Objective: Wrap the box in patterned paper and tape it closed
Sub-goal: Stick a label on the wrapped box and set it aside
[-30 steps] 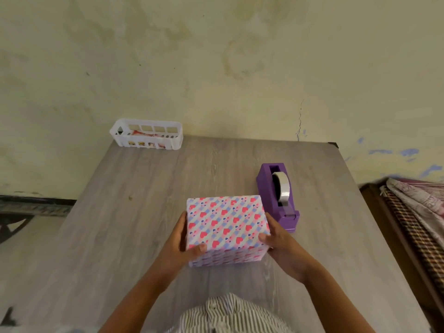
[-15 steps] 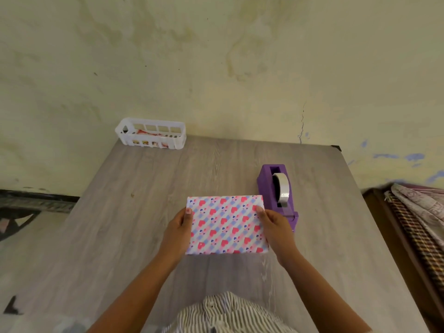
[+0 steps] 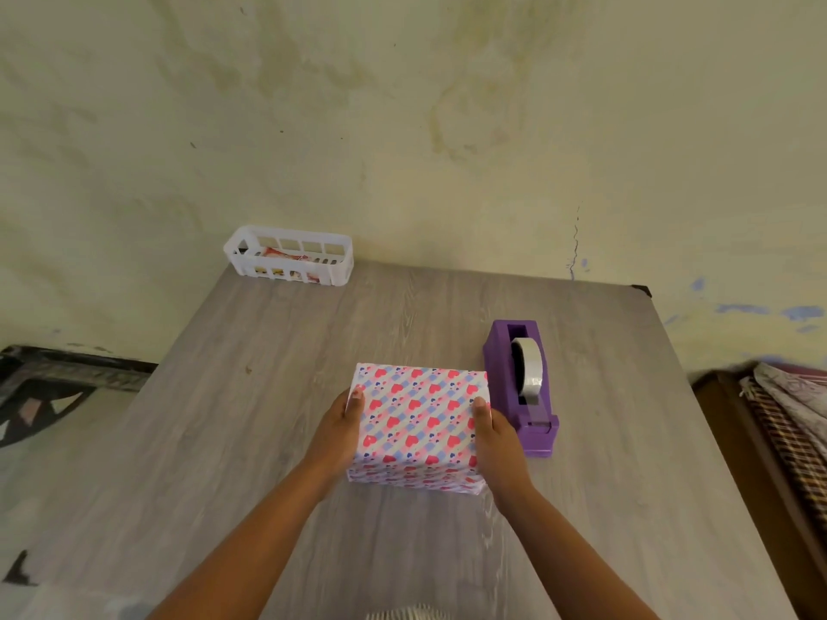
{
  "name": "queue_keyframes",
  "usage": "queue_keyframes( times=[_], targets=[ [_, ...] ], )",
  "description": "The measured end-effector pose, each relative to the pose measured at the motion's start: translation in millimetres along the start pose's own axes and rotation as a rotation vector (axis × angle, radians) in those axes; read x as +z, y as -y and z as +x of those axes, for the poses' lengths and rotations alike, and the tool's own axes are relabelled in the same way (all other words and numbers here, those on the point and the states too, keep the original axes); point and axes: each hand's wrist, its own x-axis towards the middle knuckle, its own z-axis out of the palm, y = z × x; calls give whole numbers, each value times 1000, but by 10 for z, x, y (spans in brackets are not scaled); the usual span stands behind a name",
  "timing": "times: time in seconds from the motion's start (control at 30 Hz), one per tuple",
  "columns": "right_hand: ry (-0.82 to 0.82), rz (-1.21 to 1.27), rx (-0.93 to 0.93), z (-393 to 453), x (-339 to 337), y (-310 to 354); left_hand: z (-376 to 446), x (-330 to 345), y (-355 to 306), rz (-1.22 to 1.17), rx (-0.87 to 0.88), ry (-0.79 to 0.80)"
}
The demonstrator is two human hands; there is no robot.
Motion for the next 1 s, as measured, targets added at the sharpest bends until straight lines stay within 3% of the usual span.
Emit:
queue_keyframes(
  times=[0.13, 0.23, 0.3, 0.4, 0.57, 0.8, 1.0],
  targets=[
    [-177, -239, -210, -129, -60, 198, -21, -56, -4, -35, -29, -61],
    [-283, -402, -437, -219, -66, 455, 36, -242, -48, 74, 39, -248],
    [-245, -450, -580, -209, 15, 658, 151, -450, -42, 281, 183, -331],
    [-105, -517, -677, -61, 257, 973, 406, -774, -44, 562, 410, -294],
    [99, -568, -683, 418, 965, 1429, 1007, -1296, -95, 652, 492, -292],
    [208, -631, -462, 1269, 1984, 1800, 2043, -1938, -114, 806, 506, -275],
    [244, -623, -407, 1851, 2504, 1814, 2891, -2312, -48, 989, 566, -285]
  ],
)
